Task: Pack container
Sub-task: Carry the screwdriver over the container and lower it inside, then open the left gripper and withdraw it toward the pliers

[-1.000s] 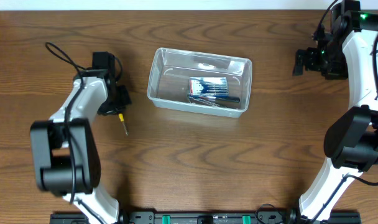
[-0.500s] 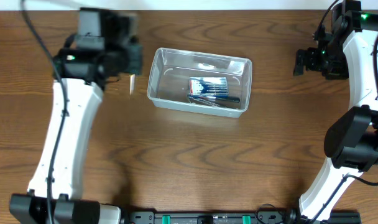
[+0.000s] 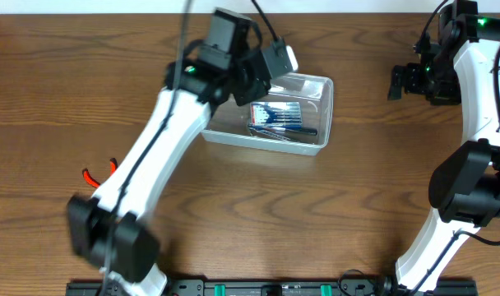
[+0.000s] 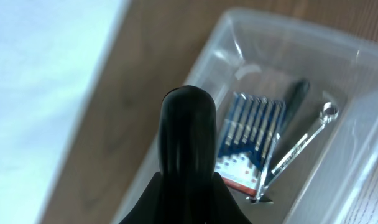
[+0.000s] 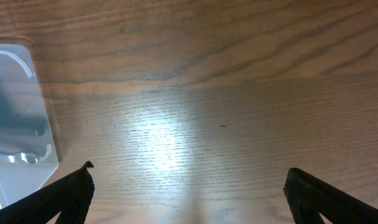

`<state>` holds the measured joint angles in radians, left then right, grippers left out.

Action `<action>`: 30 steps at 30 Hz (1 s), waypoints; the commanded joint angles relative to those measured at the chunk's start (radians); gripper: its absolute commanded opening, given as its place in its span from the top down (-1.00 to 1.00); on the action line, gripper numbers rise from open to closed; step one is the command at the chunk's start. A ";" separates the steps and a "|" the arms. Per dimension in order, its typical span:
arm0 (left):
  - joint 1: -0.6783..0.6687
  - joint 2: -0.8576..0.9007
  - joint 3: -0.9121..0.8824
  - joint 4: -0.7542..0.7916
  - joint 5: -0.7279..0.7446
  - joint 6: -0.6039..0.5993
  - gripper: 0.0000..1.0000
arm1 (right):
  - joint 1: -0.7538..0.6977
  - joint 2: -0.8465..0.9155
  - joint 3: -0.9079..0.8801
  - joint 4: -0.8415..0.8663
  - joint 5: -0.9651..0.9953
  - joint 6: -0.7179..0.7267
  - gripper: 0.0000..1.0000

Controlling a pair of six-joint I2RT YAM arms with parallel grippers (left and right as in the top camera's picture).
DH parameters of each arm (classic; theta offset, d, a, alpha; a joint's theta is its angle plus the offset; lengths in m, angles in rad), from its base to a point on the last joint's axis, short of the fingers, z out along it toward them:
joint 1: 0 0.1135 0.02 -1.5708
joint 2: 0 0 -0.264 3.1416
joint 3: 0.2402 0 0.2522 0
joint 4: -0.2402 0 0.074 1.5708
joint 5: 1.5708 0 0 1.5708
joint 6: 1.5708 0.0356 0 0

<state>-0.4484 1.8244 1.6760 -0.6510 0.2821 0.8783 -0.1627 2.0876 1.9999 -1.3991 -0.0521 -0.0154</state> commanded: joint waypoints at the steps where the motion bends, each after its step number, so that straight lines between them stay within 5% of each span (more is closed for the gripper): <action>1: -0.008 0.088 0.003 -0.002 0.002 0.053 0.89 | -0.009 0.002 -0.002 -0.006 0.003 -0.017 -0.99; 18: 0.016 0.312 0.000 -0.007 -0.042 0.052 0.85 | -0.009 0.002 -0.002 -0.017 0.004 -0.027 -0.99; 24: 0.023 0.311 0.000 -0.018 -0.065 0.052 0.30 | -0.009 0.002 -0.002 -0.018 0.004 -0.027 -0.98; 26: 0.023 0.311 0.000 -0.026 -0.065 0.051 0.00 | -0.009 0.002 -0.002 -0.018 0.004 -0.027 -0.98; 29: 0.023 0.306 0.000 -0.036 -0.066 0.002 -0.86 | -0.009 0.002 -0.002 -0.018 0.003 -0.027 -0.99; 30: 0.023 0.300 0.000 -0.039 -0.066 -0.020 -0.89 | -0.009 0.002 -0.002 -0.018 0.003 -0.027 -0.99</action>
<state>-0.4282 2.1395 1.6752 -0.6773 0.2253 0.9028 -0.1627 2.0876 1.9999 -1.4166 -0.0521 -0.0311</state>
